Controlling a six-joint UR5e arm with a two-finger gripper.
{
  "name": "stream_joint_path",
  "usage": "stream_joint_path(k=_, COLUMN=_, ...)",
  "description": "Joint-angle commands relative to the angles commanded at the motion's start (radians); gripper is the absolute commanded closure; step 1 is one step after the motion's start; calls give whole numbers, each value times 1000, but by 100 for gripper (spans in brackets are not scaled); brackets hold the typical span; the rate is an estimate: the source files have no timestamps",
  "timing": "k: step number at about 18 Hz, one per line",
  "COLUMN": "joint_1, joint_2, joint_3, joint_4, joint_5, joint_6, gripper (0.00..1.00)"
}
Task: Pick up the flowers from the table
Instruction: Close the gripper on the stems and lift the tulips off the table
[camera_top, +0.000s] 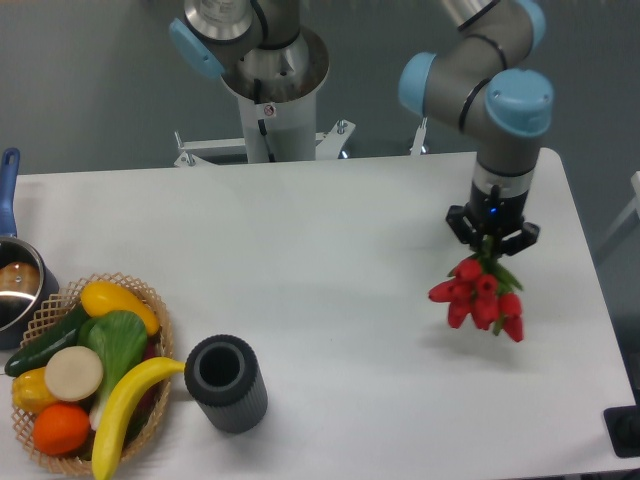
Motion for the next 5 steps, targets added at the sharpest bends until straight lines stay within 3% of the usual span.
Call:
stream_joint_path(k=2, joint_1=0, joint_2=-2, joint_3=35, joint_4=-43, joint_5=-1, joint_6=3, gripper=100)
stream_joint_path(k=5, joint_1=0, joint_2=-6, joint_3=52, joint_4=-57, joint_5=0, joint_6=3, gripper=100)
